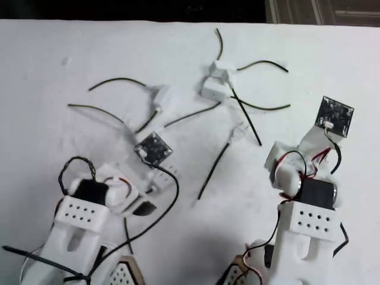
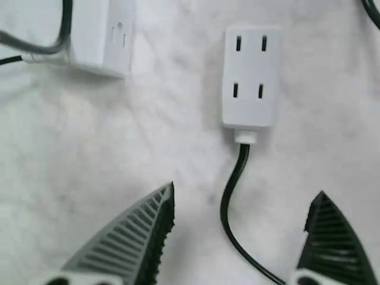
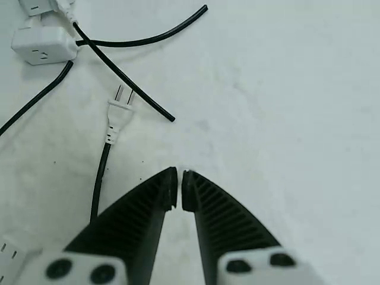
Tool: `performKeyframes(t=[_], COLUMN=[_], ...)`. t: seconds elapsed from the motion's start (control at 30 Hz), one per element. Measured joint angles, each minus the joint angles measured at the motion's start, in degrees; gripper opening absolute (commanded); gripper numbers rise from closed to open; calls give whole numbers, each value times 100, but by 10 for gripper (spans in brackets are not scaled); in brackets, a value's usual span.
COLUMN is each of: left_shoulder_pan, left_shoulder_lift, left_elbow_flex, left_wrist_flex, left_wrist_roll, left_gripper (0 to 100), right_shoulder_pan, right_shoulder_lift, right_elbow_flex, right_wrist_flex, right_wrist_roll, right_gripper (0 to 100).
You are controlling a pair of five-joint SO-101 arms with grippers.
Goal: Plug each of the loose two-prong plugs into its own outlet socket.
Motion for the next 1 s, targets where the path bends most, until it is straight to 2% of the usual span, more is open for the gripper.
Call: performKeyframes(t=[0.13, 0.27, 0.37, 0.57, 0.87, 1.0], left_shoulder_pan=[26, 237, 457, 686, 721, 721], left_shoulder_lift=[369, 1310, 2215, 3727, 5292, 5705], left_elbow_flex=[-9, -484, -1020, -2048, -3429, -3912], left_wrist_flex=[-580, -818, -870, -888, -703, -545], left_wrist_roll=[0, 316, 519, 659, 659, 378], left_gripper=[344, 343, 335, 255, 254, 253], right_shoulder_pan=[-9, -18, -9, -18, -18, -18], right_shoulder_lift=[0, 0, 0, 0, 0, 0], right_elbow_flex=[0, 0, 0, 0, 0, 18], right_wrist_flex=[0, 0, 0, 0, 0, 0], right_wrist_roll=[0, 0, 0, 0, 0, 0], right_gripper=[20, 20, 20, 20, 20, 20])
